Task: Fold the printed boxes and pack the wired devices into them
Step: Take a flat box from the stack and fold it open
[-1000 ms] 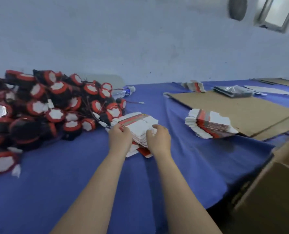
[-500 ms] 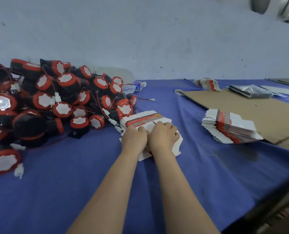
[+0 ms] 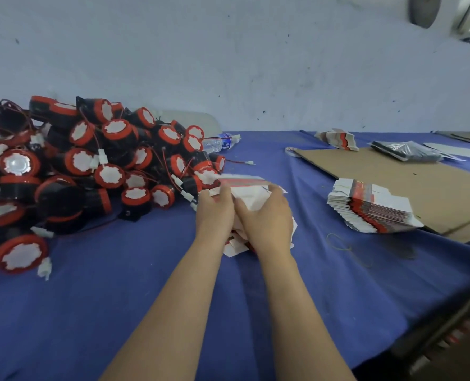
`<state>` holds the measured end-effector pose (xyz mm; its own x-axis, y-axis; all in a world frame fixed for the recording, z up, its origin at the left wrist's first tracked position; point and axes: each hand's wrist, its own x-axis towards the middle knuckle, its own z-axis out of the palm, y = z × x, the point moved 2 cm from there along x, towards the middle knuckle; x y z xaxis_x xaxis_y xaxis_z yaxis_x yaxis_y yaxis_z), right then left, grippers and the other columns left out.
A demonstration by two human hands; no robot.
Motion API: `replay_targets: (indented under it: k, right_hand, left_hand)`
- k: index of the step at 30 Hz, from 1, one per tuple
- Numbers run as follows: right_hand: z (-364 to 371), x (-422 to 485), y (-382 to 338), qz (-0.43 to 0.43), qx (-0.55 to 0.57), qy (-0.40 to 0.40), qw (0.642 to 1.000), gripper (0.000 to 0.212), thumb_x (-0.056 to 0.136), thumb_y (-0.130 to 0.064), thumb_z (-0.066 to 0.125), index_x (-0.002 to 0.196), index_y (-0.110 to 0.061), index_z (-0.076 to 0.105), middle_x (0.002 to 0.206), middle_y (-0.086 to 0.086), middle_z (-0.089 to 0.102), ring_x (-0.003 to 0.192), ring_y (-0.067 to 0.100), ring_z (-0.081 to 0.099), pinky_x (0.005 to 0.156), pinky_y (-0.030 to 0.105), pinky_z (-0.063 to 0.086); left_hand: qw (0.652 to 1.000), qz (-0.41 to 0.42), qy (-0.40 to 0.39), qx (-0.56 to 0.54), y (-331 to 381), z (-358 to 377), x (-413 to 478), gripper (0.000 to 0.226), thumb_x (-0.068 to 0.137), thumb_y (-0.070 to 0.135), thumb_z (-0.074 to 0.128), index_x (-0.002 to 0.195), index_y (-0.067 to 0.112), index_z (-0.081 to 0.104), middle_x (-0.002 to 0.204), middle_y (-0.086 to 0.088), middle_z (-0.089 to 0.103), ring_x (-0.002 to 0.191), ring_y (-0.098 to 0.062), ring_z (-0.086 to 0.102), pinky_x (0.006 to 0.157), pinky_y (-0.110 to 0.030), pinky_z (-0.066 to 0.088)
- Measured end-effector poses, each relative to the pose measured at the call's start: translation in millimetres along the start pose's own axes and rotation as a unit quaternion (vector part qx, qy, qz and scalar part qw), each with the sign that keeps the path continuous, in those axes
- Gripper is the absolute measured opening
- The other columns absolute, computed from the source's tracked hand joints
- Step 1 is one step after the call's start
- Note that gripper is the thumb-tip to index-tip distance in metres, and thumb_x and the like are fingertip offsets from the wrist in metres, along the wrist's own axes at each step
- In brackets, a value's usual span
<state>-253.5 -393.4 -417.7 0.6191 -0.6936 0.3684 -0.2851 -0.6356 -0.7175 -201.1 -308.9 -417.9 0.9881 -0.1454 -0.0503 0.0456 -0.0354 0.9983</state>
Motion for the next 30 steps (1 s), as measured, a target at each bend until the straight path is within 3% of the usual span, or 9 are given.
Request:
replay_targets:
  k: [5, 9, 12, 16, 19, 21, 25, 28, 30]
  right_hand:
    - [1, -28, -18, -0.177, 0.131, -0.072, 0.973, 0.080, 0.078, -0.040, 0.074, 0.144, -0.024, 0.032, 0.127, -0.020, 0.035, 0.122, -0.004, 0.031, 0.090, -0.004, 0.019]
    - [9, -26, -37, -0.084, 0.193, -0.004, 0.977, 0.068, 0.090, -0.040, 0.061, 0.146, -0.019, 0.029, 0.139, -0.002, 0.037, 0.117, -0.009, 0.042, 0.080, 0.007, 0.030]
    - [26, -25, -68, -0.036, 0.319, -0.074, 0.944, 0.057, 0.096, -0.040, 0.051, 0.147, -0.024, 0.031, 0.146, -0.004, 0.040, 0.129, 0.009, 0.044, 0.094, 0.010, 0.034]
    - [58, -53, -103, -0.088, 0.358, -0.123, 0.921, 0.030, 0.096, -0.039, 0.052, 0.124, -0.026, 0.057, 0.102, -0.017, 0.067, 0.092, -0.011, 0.058, 0.078, 0.006, 0.043]
    - [82, -79, -107, -0.103, 0.366, -0.171, 0.909, 0.009, 0.095, -0.043, 0.052, 0.098, -0.039, 0.059, 0.088, -0.027, 0.066, 0.084, -0.008, 0.060, 0.075, 0.011, 0.047]
    - [93, -91, -104, -0.099, 0.356, -0.196, 0.908, 0.012, 0.095, -0.047, 0.048, 0.088, -0.041, 0.056, 0.079, -0.028, 0.064, 0.074, -0.008, 0.058, 0.068, 0.011, 0.045]
    - [101, -99, -98, -0.096, 0.344, -0.209, 0.910, 0.021, 0.093, -0.054, 0.039, 0.093, -0.041, 0.057, 0.083, -0.018, 0.067, 0.075, -0.001, 0.060, 0.064, 0.010, 0.046]
    - [102, -98, -94, -0.088, 0.344, -0.201, 0.913, 0.031, 0.095, -0.052, 0.034, 0.089, -0.034, 0.058, 0.086, -0.001, 0.068, 0.080, 0.013, 0.060, 0.066, 0.020, 0.048]
    - [101, -97, -95, -0.079, 0.338, -0.179, 0.921, 0.033, 0.099, -0.046, 0.034, 0.082, -0.034, 0.058, 0.080, -0.002, 0.068, 0.076, 0.012, 0.061, 0.063, 0.020, 0.048]
  left_hand:
    - [0.980, 0.135, 0.056, -0.132, 32, -42, -3, 0.018, 0.095, 0.015, 0.055, 0.112, 0.018, 0.061, 0.100, 0.009, 0.067, 0.094, -0.006, 0.062, 0.081, -0.022, 0.048]
    - [0.974, 0.206, 0.047, -0.082, 42, -91, -6, 0.020, 0.096, 0.013, 0.055, 0.112, 0.024, 0.060, 0.102, 0.016, 0.065, 0.093, 0.004, 0.060, 0.080, -0.015, 0.045]
    - [0.975, 0.216, 0.049, -0.030, 32, -127, -13, 0.019, 0.096, 0.021, 0.053, 0.109, 0.034, 0.062, 0.103, 0.020, 0.066, 0.093, 0.009, 0.060, 0.075, -0.012, 0.044]
    - [0.978, 0.174, 0.117, 0.024, 7, -170, -13, 0.019, 0.093, 0.036, 0.058, 0.112, 0.035, 0.056, 0.103, 0.021, 0.061, 0.097, -0.001, 0.057, 0.076, -0.014, 0.041]
    - [0.978, 0.113, 0.175, -0.018, -9, -189, -12, 0.059, 0.080, 0.059, 0.064, 0.126, 0.026, 0.049, 0.114, 0.015, 0.058, 0.105, -0.007, 0.053, 0.088, -0.021, 0.040]
    - [0.970, 0.096, 0.218, -0.041, -18, -194, -13, 0.064, 0.077, 0.061, 0.065, 0.125, 0.023, 0.045, 0.114, 0.013, 0.056, 0.106, -0.009, 0.053, 0.086, -0.023, 0.040]
    - [0.952, 0.143, 0.262, -0.063, -31, -193, -15, 0.049, 0.081, 0.053, 0.065, 0.116, 0.028, 0.042, 0.105, 0.020, 0.055, 0.101, -0.003, 0.058, 0.071, -0.003, 0.040]
    - [0.944, 0.200, 0.262, -0.014, -36, -188, -19, 0.060, 0.089, 0.048, 0.059, 0.138, 0.022, 0.037, 0.135, 0.007, 0.050, 0.126, -0.008, 0.048, 0.096, -0.011, 0.042]
    - [0.941, 0.237, 0.239, 0.024, -36, -182, -22, 0.071, 0.097, 0.048, 0.042, 0.154, 0.018, 0.013, 0.157, 0.001, 0.025, 0.143, -0.008, 0.025, 0.115, -0.026, 0.028]
